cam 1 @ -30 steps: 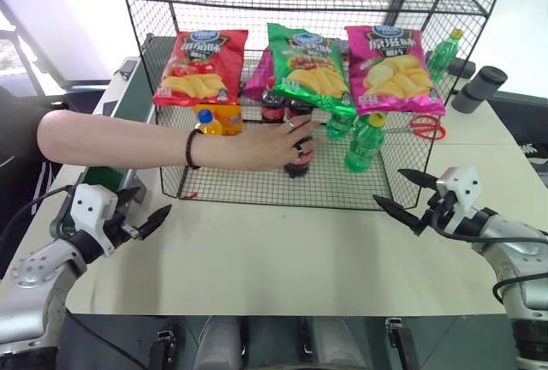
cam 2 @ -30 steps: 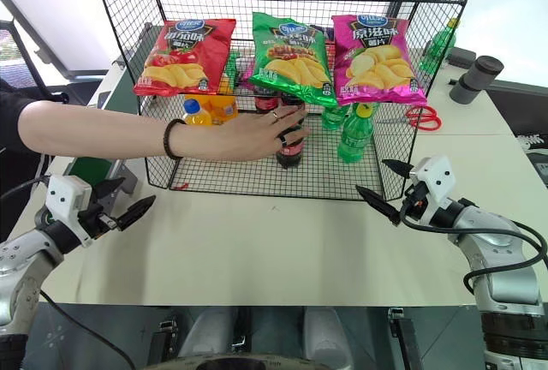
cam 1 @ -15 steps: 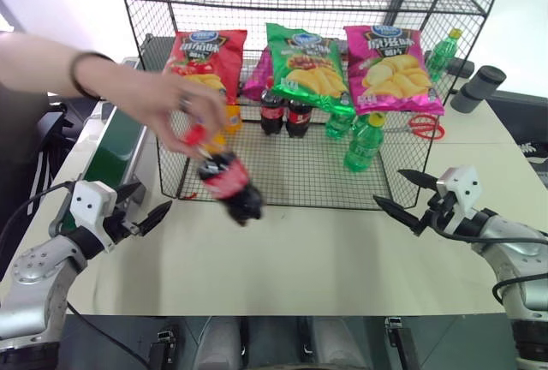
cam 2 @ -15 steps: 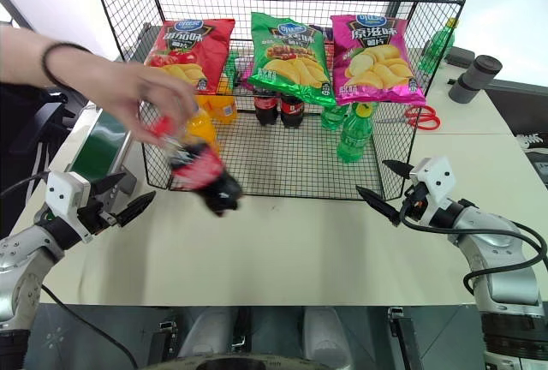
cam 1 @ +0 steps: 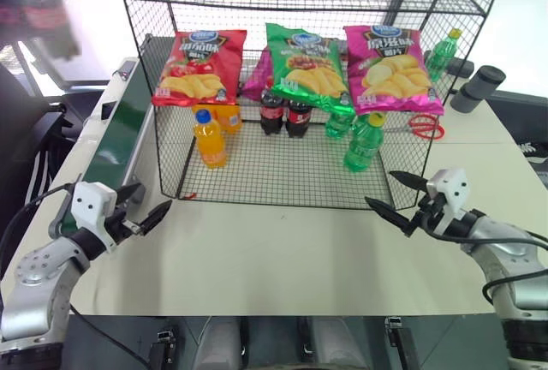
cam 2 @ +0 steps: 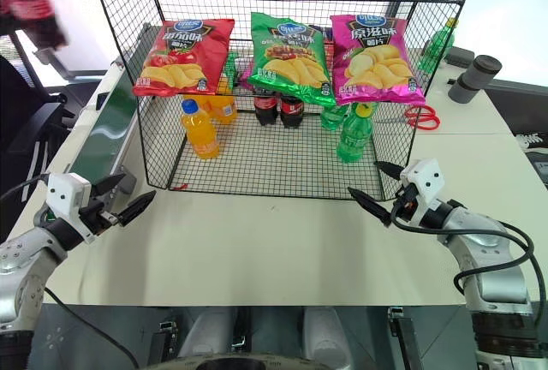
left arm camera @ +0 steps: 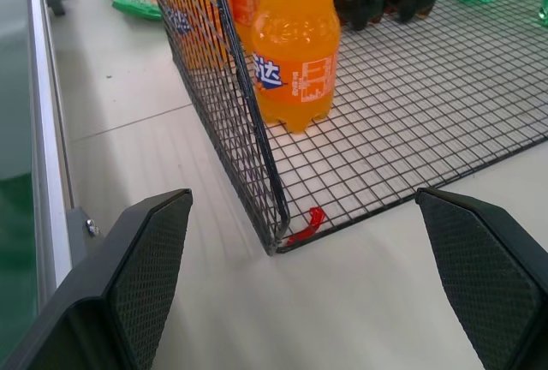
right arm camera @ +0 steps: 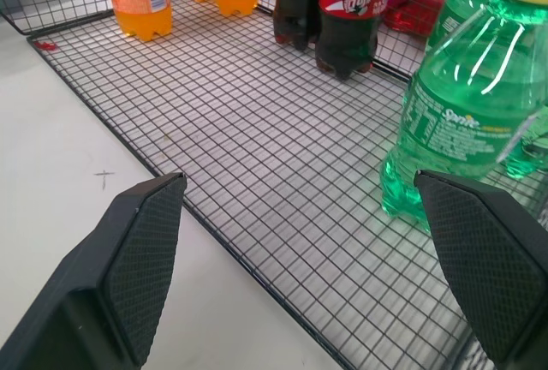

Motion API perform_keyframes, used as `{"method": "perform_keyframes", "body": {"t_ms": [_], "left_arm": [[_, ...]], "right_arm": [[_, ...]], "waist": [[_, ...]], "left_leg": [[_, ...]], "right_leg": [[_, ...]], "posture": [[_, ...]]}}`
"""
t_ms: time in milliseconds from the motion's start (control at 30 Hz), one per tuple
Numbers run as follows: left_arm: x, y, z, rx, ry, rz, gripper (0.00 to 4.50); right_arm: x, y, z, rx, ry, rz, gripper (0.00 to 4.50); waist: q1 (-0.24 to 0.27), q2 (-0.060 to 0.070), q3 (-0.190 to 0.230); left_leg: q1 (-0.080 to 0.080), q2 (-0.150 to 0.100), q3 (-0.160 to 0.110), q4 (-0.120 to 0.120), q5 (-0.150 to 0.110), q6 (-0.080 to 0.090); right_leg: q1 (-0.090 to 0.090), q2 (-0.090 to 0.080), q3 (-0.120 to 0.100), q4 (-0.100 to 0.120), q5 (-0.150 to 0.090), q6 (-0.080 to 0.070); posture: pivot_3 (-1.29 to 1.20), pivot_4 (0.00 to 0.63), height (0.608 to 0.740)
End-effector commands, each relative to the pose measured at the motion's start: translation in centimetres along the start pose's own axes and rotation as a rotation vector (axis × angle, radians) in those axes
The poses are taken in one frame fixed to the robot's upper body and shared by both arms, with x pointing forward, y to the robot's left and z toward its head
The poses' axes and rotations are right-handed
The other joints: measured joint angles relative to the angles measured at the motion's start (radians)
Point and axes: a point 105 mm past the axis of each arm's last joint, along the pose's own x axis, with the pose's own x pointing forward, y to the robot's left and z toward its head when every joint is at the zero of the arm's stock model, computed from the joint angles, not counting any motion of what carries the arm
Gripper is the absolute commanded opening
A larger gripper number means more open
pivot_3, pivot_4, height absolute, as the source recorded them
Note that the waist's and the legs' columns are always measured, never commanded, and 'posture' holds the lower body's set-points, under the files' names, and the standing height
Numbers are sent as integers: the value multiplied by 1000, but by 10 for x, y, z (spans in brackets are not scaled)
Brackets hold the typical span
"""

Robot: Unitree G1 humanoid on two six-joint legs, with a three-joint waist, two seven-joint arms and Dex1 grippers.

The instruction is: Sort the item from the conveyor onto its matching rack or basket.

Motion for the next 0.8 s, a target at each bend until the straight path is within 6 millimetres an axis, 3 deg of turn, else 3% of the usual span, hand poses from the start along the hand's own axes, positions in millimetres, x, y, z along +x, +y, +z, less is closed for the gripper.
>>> {"method": "perform_keyframes", "body": {"t_ms": [33, 267, 433, 533, 667, 800], "left_arm": [[-11, 18, 17, -5, -80, 94, 4500], [-26, 54, 27, -67, -183, 318, 4500], [-32, 77, 26, -49, -203, 495, 4500], [-29, 79, 23, -17, -199, 541, 4500], [-26, 80, 23, -17, -215, 572, 4500], [-22, 81, 17, -34, -223, 616, 4500]], "right_arm": [[5, 5, 17, -41, -49, 24, 4437], [24, 30, 37, -60, -115, 136, 4437], [42, 69, 53, -41, -182, 276, 4437], [52, 99, 61, -6, -229, 367, 4437], [58, 118, 64, 26, -254, 419, 4437], [59, 163, 73, 79, -306, 562, 4437]], "waist": [[-1, 0, 0], [0, 0, 0], [1, -1, 0], [0, -1, 0], [1, -2, -1], [1, -2, -1]], "left_leg": [[0, 0, 0, 0, 0, 0], [0, 0, 0, 0, 0, 0], [0, 0, 0, 0, 0, 0], [0, 0, 0, 0, 0, 0], [0, 0, 0, 1, 0, 0], [0, 0, -1, 1, 0, 0]], "right_leg": [[0, 0, 0, 0, 0, 0], [0, 0, 0, 0, 1, 1], [0, 1, -1, 0, 2, 3], [1, 1, -1, 0, 2, 4], [1, 1, -1, 0, 2, 4], [1, 1, -1, 0, 2, 4]], "posture": [[0, 150, 740], [0, 150, 740], [0, 150, 740], [0, 150, 740], [0, 150, 740], [0, 150, 740]]}}
